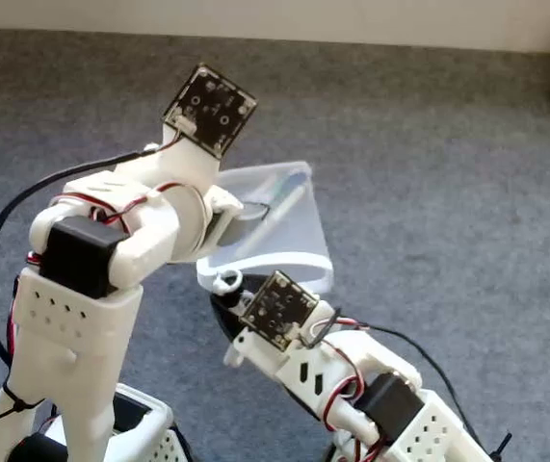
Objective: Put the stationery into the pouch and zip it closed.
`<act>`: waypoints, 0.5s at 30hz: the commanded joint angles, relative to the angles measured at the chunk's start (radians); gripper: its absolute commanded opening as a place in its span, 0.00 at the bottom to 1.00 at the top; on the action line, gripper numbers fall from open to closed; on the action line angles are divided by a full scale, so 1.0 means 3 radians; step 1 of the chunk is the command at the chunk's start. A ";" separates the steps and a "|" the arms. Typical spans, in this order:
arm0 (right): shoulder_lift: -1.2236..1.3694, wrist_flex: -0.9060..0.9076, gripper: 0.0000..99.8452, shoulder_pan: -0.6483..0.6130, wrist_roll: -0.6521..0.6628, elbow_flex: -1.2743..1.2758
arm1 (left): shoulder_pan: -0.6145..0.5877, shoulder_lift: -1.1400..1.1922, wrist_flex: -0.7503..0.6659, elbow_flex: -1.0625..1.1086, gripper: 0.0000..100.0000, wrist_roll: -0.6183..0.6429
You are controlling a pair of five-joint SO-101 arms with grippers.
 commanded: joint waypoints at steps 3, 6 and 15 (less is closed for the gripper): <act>-0.0084 0.0003 0.00 0.0330 0.0010 -0.0079 | -0.0238 -0.0074 0.0307 -0.0207 0.28 -0.0419; -0.0084 -0.0008 0.00 0.0386 0.0010 -0.0084 | -0.0391 -0.0074 0.0327 -0.0187 0.28 -0.0568; -0.0084 -0.0171 0.00 0.0596 -0.0087 -0.0084 | -0.0448 -0.0606 0.0384 0.0217 0.29 -0.0650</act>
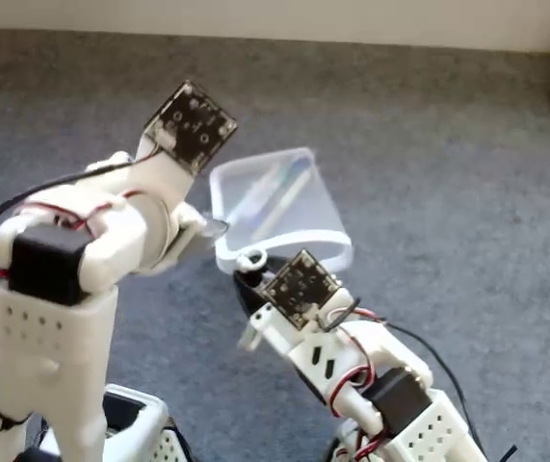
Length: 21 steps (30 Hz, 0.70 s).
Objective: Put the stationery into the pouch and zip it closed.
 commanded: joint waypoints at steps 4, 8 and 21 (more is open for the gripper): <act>-0.0084 -0.0212 0.00 0.0197 -0.0302 -0.0084 | -0.0018 -0.0887 -0.0189 0.0760 0.29 -0.0123; -0.0084 -0.0217 0.00 0.0197 -0.0322 -0.0090 | -0.0018 -0.1199 -0.0445 0.1312 0.29 -0.0215; -0.0084 -0.0289 0.00 0.0212 -0.0680 -0.0222 | 0.0315 -0.1716 -0.0962 0.2345 0.29 -0.0440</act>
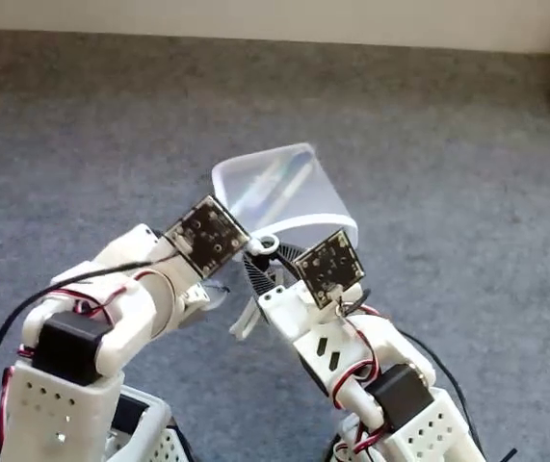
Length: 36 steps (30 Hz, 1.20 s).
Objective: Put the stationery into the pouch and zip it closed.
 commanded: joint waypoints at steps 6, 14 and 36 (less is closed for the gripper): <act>-0.0090 -0.0125 0.00 0.0064 -0.0056 -0.0233 | 0.0110 -0.0453 -0.0967 0.0734 0.29 -0.0066; -0.0090 0.0033 0.00 0.0059 -0.0056 -0.0258 | 0.0115 -0.0499 -0.1698 0.1276 0.29 -0.0066; -0.0090 0.0043 0.00 0.0064 -0.0056 -0.0284 | 0.0570 -0.0524 -0.2813 0.2115 0.28 0.0327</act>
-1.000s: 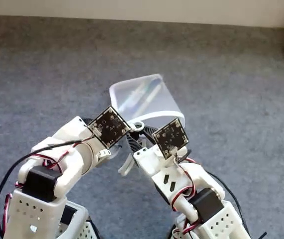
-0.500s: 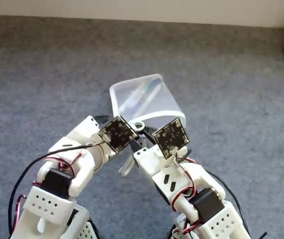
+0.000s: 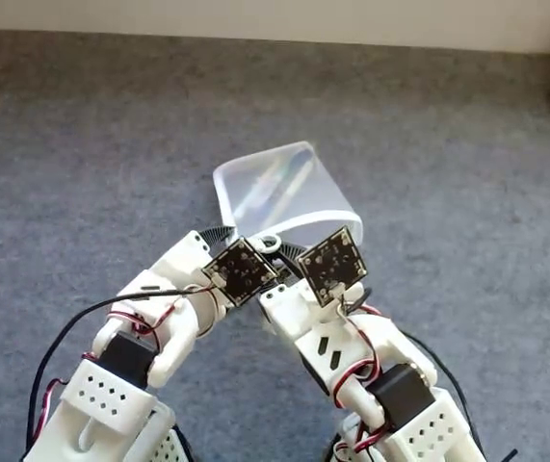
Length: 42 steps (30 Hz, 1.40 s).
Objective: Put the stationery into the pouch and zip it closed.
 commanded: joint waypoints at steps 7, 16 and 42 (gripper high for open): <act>-0.0090 0.0008 0.00 0.0038 -0.0036 -0.0253 | 0.0090 -0.0059 -0.0128 0.0013 0.10 0.0133; -0.0090 -0.0013 0.00 0.0192 -0.0036 -0.0253 | 0.0079 -0.0064 -0.0107 0.0008 0.01 0.0133; -0.0090 -0.0765 0.00 0.1051 -0.0363 -0.0222 | -0.0151 -0.0064 0.0072 -0.0171 0.01 0.0322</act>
